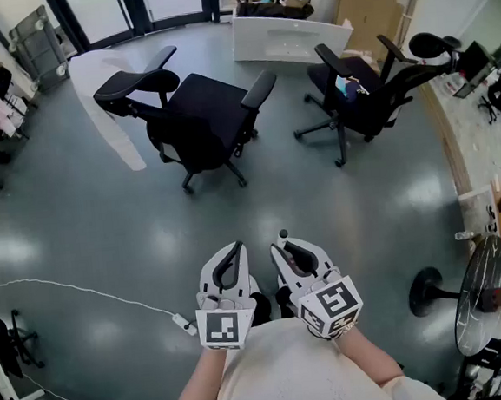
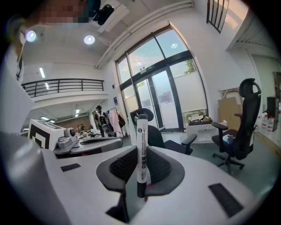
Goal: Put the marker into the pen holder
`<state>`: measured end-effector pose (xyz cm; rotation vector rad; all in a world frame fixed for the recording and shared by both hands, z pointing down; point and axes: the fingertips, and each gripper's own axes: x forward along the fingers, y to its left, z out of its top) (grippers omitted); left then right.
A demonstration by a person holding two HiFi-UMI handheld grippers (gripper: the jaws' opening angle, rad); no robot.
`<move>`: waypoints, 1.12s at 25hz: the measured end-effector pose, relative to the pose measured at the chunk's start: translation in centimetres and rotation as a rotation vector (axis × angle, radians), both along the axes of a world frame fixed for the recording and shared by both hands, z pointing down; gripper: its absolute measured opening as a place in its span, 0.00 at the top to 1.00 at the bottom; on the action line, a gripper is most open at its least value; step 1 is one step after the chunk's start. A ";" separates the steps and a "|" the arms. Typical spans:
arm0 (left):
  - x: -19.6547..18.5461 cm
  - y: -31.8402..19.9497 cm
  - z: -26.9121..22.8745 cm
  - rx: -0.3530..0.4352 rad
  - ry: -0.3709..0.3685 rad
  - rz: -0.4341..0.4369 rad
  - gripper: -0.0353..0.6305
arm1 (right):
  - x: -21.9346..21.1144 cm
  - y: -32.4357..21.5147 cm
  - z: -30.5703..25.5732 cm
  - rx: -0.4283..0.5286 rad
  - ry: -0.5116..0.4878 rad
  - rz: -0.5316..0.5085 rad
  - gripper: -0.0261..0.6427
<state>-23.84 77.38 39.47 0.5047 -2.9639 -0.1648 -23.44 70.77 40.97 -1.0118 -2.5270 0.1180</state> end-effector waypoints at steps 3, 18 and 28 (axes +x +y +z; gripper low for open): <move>-0.4 -2.6 0.5 0.004 0.022 0.049 0.94 | -0.2 -2.1 0.1 0.012 0.005 0.026 0.85; -0.6 -25.2 -0.6 -0.070 -0.016 0.554 0.93 | 4.0 -24.2 0.6 0.073 0.006 0.576 0.85; 9.9 -45.9 0.1 -0.092 0.032 0.817 0.94 | 14.3 -45.0 -0.1 0.035 0.001 0.859 0.85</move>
